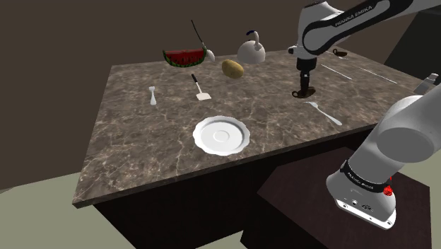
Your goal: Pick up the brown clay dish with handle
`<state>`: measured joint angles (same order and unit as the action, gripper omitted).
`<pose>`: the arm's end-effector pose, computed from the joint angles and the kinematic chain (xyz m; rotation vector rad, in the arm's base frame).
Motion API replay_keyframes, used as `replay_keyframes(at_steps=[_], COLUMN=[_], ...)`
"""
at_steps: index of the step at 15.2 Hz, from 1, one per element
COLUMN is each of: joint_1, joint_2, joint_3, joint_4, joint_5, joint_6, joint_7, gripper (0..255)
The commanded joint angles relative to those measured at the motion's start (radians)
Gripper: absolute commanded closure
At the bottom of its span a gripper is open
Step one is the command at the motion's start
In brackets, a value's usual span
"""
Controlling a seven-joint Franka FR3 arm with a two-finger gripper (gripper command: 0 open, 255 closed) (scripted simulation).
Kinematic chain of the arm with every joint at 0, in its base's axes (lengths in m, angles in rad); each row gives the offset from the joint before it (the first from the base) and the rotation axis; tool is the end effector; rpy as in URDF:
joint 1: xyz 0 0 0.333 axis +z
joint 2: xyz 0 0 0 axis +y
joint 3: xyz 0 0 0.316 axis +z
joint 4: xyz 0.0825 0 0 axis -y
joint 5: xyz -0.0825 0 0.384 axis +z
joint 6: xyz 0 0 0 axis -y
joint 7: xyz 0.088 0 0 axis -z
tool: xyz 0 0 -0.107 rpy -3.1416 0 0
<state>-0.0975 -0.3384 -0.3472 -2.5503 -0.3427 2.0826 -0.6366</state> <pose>0.3609 -0.1872 0.3700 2.9821 0.6172 -0.3121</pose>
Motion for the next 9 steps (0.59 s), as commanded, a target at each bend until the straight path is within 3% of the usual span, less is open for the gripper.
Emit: replay_keyframes(at_steps=[1, 2, 9], joint_1=[0.0, 0.0, 0.0], joint_2=[0.002, 0.002, 0.003], joint_3=[-0.001, -0.001, -0.001], joint_4=[-0.005, -0.004, -0.003], joint_5=[-0.001, -0.001, 0.0], joint_6=[0.007, 0.007, 0.006], joint_7=[0.001, 0.001, 0.001], gripper=[0, 255, 255])
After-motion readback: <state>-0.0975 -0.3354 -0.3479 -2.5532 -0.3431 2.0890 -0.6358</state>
